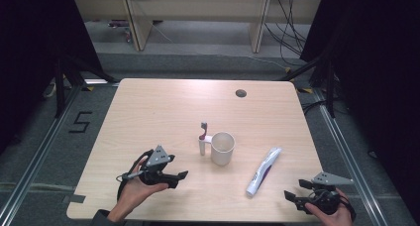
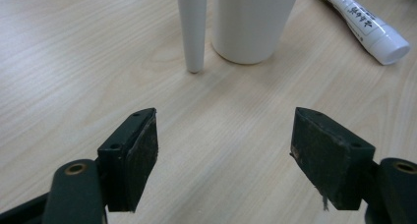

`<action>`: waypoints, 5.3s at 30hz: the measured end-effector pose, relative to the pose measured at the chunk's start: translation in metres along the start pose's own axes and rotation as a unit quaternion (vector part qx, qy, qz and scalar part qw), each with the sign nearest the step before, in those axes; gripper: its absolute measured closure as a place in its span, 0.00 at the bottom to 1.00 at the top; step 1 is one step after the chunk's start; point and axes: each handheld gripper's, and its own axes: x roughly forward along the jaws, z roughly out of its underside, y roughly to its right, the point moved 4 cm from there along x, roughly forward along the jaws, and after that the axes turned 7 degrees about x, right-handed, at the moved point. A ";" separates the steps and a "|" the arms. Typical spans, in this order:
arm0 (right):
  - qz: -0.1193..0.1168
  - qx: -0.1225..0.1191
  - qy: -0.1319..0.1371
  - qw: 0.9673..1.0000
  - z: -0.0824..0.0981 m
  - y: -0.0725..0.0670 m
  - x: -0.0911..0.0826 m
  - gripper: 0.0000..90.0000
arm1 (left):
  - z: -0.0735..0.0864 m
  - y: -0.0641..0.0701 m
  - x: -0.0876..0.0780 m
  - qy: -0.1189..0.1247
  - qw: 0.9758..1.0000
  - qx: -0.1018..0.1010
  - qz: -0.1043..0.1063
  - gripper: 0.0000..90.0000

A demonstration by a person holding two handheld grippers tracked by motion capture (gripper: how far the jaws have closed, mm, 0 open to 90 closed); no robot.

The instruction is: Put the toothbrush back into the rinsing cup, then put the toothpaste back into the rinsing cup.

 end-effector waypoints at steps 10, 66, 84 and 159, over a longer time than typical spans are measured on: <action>0.004 -0.021 0.006 1.000 -0.001 0.005 0.002 0.24 | 0.015 0.010 -0.002 -0.009 1.000 0.002 0.003 0.27; -0.048 -0.145 -0.029 0.988 -0.055 -0.078 0.056 0.96 | 0.045 0.027 -0.004 -0.051 0.999 0.005 0.004 0.28; -0.074 -0.177 -0.082 0.978 -0.045 -0.094 0.079 1.00 | 0.046 0.029 -0.003 -0.048 0.999 0.000 0.008 0.28; 0.093 -0.106 -0.192 0.971 -0.073 -0.035 0.072 0.53 | 0.048 0.030 -0.001 -0.057 0.998 0.004 0.009 0.29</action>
